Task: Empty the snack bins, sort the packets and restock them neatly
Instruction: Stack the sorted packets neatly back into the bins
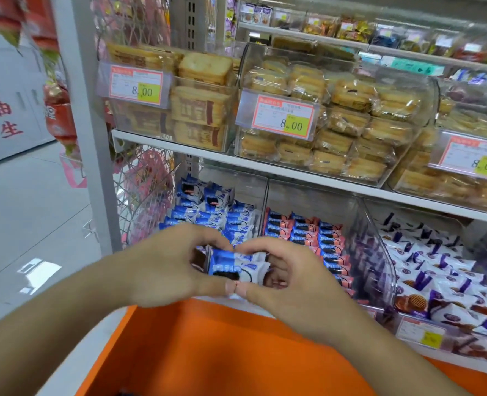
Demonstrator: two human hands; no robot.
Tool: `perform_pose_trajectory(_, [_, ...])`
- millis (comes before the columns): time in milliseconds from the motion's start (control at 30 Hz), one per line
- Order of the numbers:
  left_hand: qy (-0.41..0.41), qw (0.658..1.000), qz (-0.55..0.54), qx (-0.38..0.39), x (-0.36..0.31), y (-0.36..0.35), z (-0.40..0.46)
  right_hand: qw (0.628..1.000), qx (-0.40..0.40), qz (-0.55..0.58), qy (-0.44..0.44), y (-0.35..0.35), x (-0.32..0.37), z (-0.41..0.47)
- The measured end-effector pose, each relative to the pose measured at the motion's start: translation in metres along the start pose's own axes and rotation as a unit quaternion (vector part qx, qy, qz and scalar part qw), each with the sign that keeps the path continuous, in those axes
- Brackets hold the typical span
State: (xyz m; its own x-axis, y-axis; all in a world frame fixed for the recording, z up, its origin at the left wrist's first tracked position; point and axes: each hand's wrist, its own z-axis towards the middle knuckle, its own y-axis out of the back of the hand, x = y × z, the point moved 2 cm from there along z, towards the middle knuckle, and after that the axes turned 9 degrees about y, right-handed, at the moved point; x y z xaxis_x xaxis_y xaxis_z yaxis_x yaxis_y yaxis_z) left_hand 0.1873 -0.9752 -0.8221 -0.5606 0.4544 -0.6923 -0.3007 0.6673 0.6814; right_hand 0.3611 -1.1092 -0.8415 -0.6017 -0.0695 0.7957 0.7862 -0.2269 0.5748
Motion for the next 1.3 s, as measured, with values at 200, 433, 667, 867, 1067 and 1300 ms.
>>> perform_pose_trajectory(200, [0.002, 0.992, 0.023, -0.126, 0.027, 0.042, 0.097, 0.986, -0.006, -0.165, 0.009, 0.027, -0.042, 0.052])
perform_pose_trajectory(433, [-0.055, 0.967, 0.096, -0.231, 0.031, 0.033, 0.218, 0.973, 0.028, -0.225, 0.051, 0.019, -0.081, 0.064])
perform_pose_trajectory(667, [-0.043, 0.975, 0.070, -0.206, 0.031, 0.008, 0.272, 0.976, 0.027, -0.208, 0.053, 0.015, -0.087, 0.066])
perform_pose_trajectory(867, [-0.051, 0.964, 0.146, -0.214, 0.040, 0.010, 0.273, 0.977, 0.011, -0.200, 0.071, 0.015, -0.087, 0.063])
perform_pose_trajectory(1067, [-0.044, 0.947, 0.196, -0.251, 0.054, 0.010, 0.277, 0.977, 0.008, -0.199, 0.072, 0.013, -0.087, 0.060])
perform_pose_trajectory(1300, [-0.062, 0.938, 0.229, -0.251, 0.044, 0.008, 0.282, 0.977, 0.009, -0.201, 0.074, 0.013, -0.087, 0.061])
